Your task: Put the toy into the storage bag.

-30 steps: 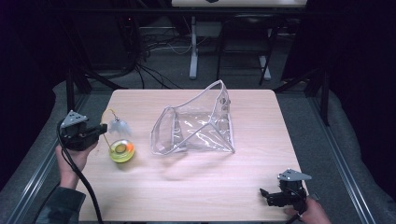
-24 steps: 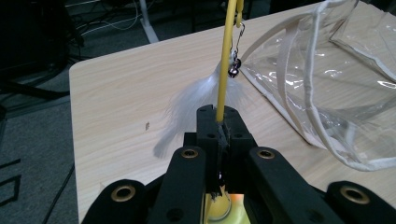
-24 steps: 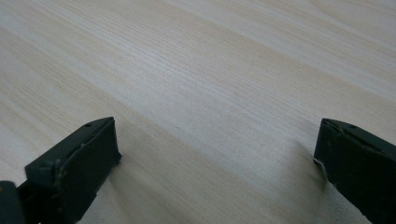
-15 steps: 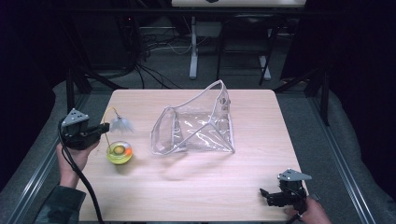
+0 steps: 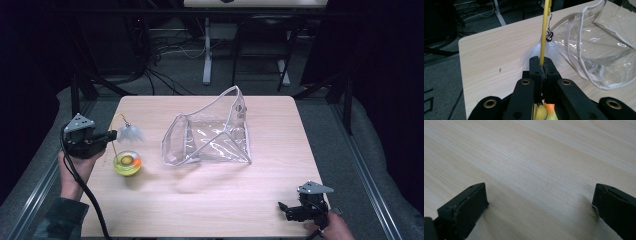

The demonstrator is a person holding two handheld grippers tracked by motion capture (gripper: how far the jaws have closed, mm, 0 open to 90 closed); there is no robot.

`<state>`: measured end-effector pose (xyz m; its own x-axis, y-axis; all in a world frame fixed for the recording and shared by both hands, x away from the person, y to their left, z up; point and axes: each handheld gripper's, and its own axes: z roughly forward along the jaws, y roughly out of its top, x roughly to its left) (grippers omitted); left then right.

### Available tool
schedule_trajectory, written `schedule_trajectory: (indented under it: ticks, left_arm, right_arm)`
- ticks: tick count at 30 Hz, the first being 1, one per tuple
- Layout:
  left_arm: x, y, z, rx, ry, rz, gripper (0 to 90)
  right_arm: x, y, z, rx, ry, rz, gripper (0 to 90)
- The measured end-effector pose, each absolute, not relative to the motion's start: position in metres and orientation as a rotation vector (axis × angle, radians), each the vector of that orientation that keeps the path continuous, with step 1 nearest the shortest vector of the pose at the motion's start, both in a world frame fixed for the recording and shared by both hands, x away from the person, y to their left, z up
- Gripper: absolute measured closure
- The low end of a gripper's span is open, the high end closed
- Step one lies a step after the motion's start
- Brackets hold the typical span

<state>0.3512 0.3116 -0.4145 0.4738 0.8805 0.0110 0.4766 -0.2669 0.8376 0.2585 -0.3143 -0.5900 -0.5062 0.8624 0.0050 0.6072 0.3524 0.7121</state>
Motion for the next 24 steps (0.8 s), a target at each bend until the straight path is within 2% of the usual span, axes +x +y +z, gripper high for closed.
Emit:
schedule_trajectory:
  ticks: [24]
  left_arm:
    - [0.349,0.31,-0.395,1.923,1.099,0.652,87.6]
  right_arm:
    - [0.259,-0.314,-0.59,1.291,2.248,0.946,0.0]
